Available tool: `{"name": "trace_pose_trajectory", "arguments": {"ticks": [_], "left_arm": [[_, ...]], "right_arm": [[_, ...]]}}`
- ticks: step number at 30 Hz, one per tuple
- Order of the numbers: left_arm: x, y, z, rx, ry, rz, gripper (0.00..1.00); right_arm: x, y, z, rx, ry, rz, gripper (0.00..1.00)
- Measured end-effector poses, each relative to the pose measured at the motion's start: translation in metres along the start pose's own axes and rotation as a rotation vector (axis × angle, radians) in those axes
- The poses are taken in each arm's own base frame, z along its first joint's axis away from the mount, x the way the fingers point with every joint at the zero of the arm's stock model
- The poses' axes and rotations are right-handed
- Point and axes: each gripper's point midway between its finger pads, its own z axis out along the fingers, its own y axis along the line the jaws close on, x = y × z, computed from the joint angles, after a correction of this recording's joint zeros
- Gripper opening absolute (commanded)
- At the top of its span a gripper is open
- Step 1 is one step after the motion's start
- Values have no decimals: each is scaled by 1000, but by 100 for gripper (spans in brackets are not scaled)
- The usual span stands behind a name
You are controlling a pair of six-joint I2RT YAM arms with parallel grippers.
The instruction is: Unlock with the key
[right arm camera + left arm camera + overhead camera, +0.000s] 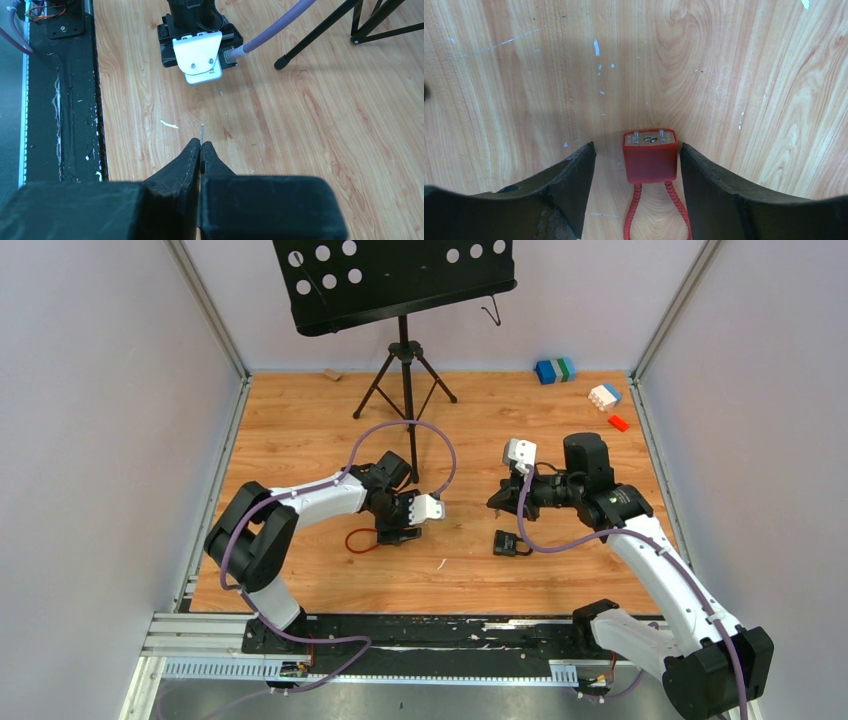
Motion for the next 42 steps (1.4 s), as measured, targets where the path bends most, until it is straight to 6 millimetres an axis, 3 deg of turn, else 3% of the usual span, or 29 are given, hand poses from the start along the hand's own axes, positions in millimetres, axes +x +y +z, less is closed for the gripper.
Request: {"name": "trace_pose_trajectory", "arguments": {"ticks": [11,16,22,26,30,34,42], "left_arm": [[-1,-5,-1,-8,-31,12,20],[-9,-19,-17,-2,-99,32,0],[-75,-29,-71,-20,-390,214,0],[-96,-42,-94,-18,-514,338,0],[-106,-58,-110,-28,-608,466,0],[-105,-73,-113,-15,-660,547,0],[-99,-90,-108,-2,-697,738,0]], "right_arm": [[0,0,0,-2,-1,5,0],[-3,5,0,-22,-14,28,0],[-19,11,3,-84,-27,25,0],[-26,26,9,-150,-16,-7,0],[-30,56,21,-247,7,-76,0],[-25,79,33,-317,44,-133,0],[-10,98,56,-370,126,-216,0]]}}
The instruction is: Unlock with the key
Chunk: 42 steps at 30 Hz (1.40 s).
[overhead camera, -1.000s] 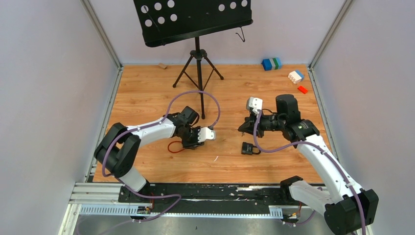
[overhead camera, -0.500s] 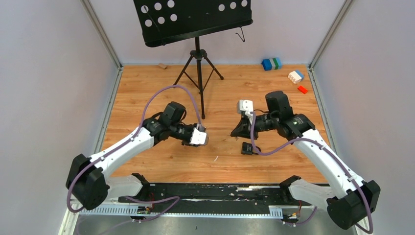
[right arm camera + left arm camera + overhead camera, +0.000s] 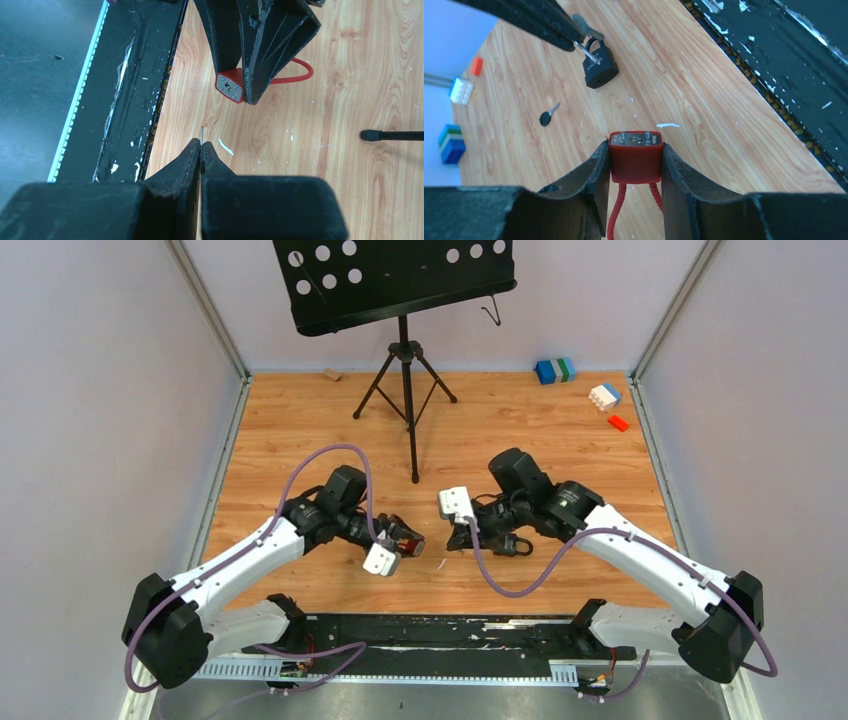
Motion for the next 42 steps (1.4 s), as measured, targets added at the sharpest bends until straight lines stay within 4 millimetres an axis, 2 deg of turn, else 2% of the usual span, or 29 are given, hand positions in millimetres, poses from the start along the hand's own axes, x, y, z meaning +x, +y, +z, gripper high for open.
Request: {"name": "trace_pose_trajectory", "arguments": {"ticks": [8,16,26,33,42], "left_arm": [[11,-21,7,52,-8,129,0],[10,-22,8,52,-25,132,0],[0,-24,13,57,-97,13,0],[-4,-18,17,72,-133,-121,0],[-3,-14,21,71,-136,-240,0]], "right_arm": [[12,1,23,-14,90,-73,0],[9,1,33,6,115,-157,0],[5,-7,38,74,147,-278,0],[11,1,40,128,198,-416,0],[6,6,46,183,229,-556,0]]}}
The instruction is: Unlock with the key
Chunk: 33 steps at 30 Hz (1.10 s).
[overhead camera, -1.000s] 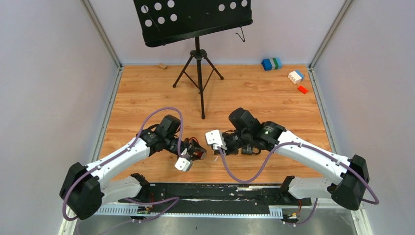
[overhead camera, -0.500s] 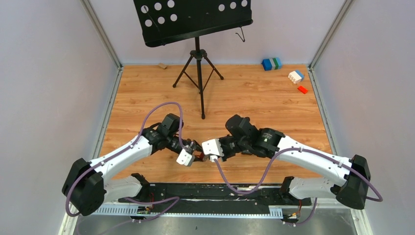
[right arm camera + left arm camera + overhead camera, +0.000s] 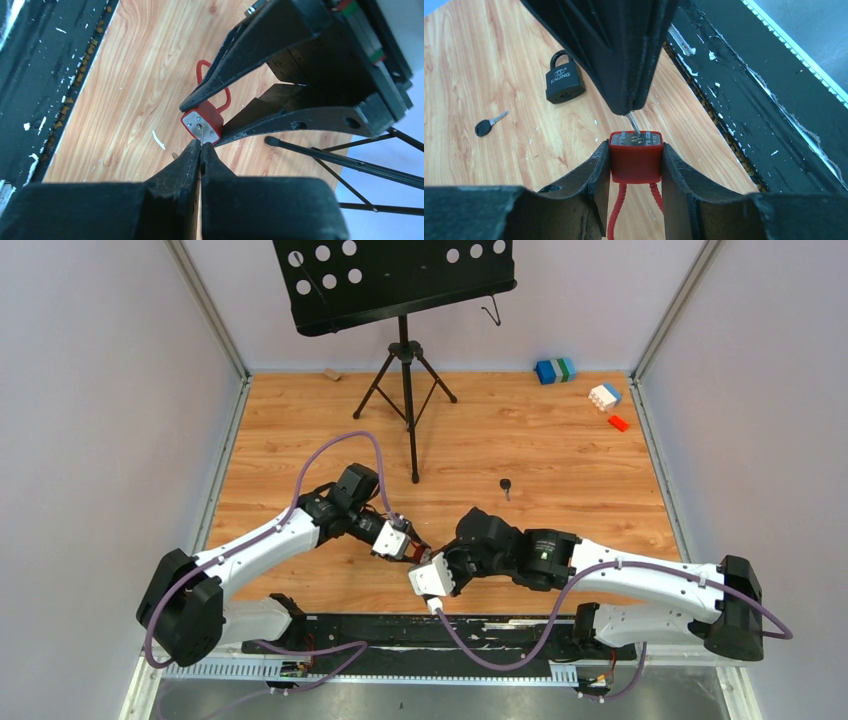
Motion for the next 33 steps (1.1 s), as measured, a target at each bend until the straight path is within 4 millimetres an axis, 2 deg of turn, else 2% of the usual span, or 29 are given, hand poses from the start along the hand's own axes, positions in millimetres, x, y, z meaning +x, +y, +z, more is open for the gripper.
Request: {"name": "trace_pose_trajectory", "arguments": {"ticks": [10,26,33], "left_arm": [[-2,4,0,-7,-1,-29,0],[1,7,2,-5,4,-45,0],[3,8,1,-8,9,-53,0]], "right_arm": [[9,-2,4,45,69,-76,0],[9,-2,3,53,88,-113,0],[17,1,4,52,120,-132,0]]}}
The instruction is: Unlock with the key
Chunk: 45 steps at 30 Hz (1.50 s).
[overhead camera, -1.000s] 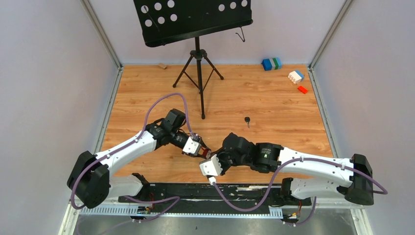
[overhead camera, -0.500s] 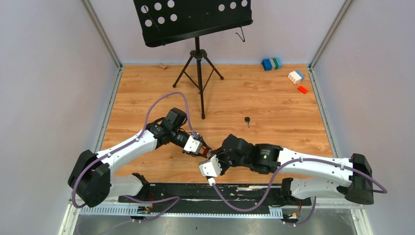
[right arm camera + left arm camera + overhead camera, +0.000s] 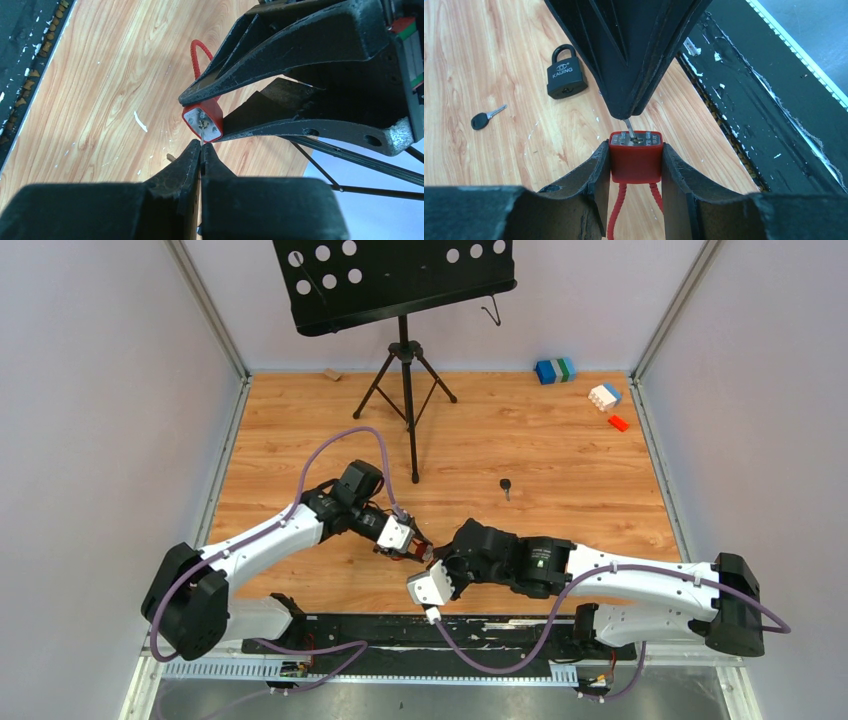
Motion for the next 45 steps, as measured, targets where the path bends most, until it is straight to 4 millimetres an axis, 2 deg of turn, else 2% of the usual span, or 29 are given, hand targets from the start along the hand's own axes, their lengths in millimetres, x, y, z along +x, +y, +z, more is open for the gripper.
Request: {"name": "trace_pose_trajectory", "arguments": {"ticks": [45], "left_arm": [[5,3,0,-1,13,-37,0]], "right_arm": [[-1,0,7,10,34,-33,0]]}}
